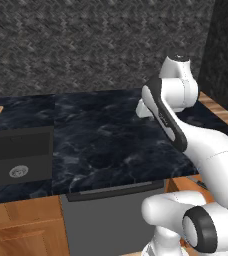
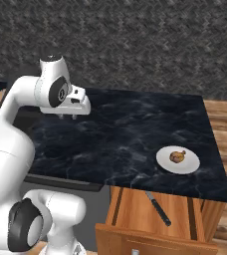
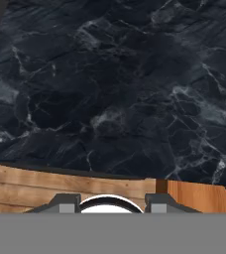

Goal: Pick up the knife from the drawer and place it on the cutting board. Then place the meat from the plate to the cutting board.

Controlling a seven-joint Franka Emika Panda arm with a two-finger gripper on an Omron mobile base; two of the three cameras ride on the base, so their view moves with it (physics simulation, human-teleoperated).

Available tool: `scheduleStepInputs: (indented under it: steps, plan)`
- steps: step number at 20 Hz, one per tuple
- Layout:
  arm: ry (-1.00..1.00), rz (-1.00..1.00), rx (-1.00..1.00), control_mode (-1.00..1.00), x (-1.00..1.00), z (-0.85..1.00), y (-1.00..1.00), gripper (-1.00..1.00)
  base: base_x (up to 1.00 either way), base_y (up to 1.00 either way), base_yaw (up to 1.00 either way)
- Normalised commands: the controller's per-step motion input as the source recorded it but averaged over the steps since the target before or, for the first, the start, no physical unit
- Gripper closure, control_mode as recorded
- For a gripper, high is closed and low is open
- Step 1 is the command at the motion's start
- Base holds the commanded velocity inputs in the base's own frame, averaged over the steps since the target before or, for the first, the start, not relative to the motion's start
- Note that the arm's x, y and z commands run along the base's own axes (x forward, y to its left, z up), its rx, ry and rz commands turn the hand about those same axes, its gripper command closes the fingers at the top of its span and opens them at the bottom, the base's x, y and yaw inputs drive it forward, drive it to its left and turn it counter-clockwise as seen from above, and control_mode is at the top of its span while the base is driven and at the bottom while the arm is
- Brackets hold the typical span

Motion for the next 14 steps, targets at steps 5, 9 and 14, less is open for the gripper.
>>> scheduleStepInputs:
  steps: [5, 9, 14]
  plan:
    - [-0.10, 0.00, 0.00, -1.00, -0.24, 0.00, 0.00, -1.00, 0.00, 0.00, 0.00]
    - [-0.16, 0.00, 0.00, -1.00, -0.44, 0.00, 0.00, -1.00, 0.00, 0.00, 0.00]
    - [-0.16, 0.00, 0.01, -1.00, -0.44, 0.00, 0.00, -1.00, 0.00, 0.00, 0.00]
